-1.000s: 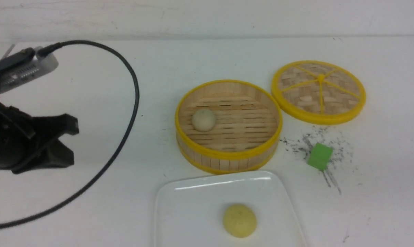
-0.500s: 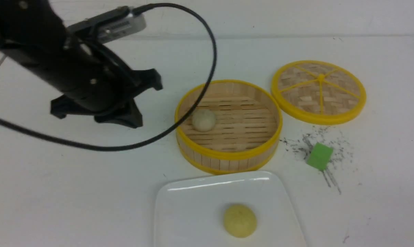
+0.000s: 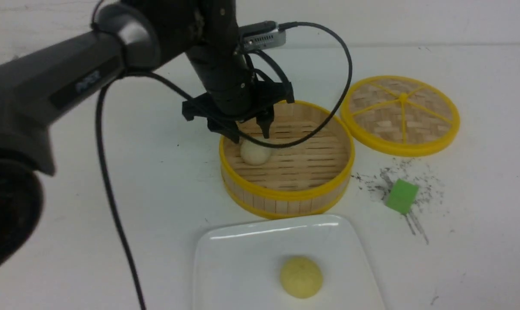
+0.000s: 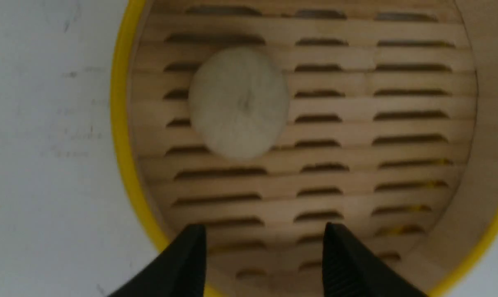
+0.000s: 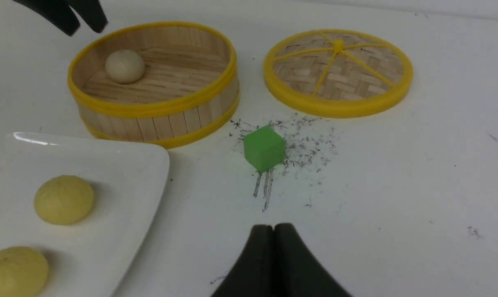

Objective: Put the steamed buns into the plate on the white tablecloth.
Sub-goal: 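Reach into the bamboo steamer and grasp a bun with the left gripper, then carry the bun from the bamboo steamer to the plate with the left gripper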

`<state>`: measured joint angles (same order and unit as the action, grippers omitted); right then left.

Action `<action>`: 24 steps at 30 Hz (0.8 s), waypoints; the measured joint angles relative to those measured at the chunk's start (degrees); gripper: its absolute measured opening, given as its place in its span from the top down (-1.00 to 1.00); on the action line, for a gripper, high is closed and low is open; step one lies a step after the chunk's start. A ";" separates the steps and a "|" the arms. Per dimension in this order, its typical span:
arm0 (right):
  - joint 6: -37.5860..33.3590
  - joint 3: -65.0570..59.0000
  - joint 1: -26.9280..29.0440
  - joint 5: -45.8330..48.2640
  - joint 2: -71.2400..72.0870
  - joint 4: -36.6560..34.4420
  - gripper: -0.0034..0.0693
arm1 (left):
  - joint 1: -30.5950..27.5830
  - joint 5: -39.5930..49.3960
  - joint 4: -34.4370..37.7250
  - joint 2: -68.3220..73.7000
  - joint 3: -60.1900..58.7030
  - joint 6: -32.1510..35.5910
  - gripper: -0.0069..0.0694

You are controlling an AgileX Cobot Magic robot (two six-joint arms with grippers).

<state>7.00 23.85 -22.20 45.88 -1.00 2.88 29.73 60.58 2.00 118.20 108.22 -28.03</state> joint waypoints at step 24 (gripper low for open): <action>0.60 -0.07 0.00 -0.24 -0.06 0.22 0.82 | 0.31 9.43 -2.89 11.01 16.09 0.72 0.75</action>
<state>7.60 23.78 -22.20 45.64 -1.07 3.10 30.04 70.01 -0.89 129.21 124.31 -27.31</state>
